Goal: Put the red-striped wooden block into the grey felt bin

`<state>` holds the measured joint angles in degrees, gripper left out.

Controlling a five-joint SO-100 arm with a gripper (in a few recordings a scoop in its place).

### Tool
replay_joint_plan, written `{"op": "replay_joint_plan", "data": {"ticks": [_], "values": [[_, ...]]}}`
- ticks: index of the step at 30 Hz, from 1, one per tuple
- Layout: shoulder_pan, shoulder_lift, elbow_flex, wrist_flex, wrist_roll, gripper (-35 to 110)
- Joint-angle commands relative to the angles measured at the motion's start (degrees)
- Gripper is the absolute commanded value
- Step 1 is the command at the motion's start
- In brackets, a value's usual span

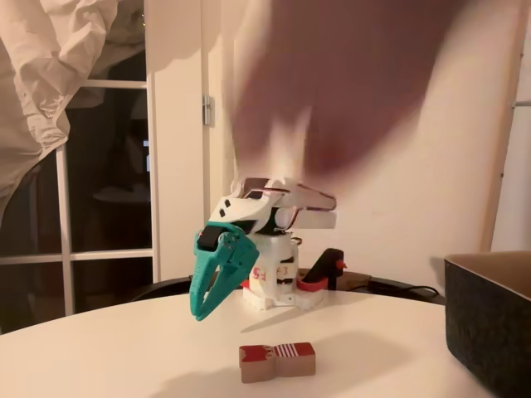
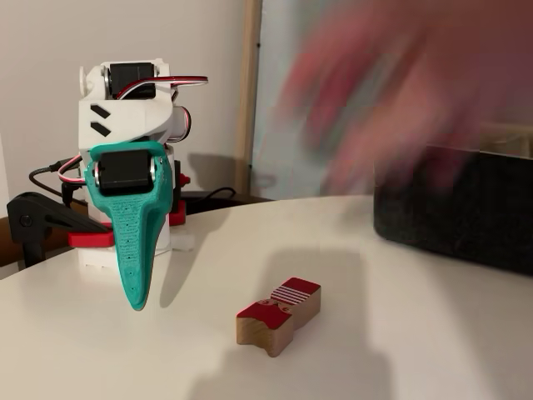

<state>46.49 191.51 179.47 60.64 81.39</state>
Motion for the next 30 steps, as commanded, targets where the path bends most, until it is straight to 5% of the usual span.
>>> {"op": "replay_joint_plan", "data": {"ticks": [1, 30], "values": [[0.7, 2.1, 0.7, 1.1, -0.1, 0], [0.7, 2.1, 0.7, 1.1, 4.3, 0]]}}
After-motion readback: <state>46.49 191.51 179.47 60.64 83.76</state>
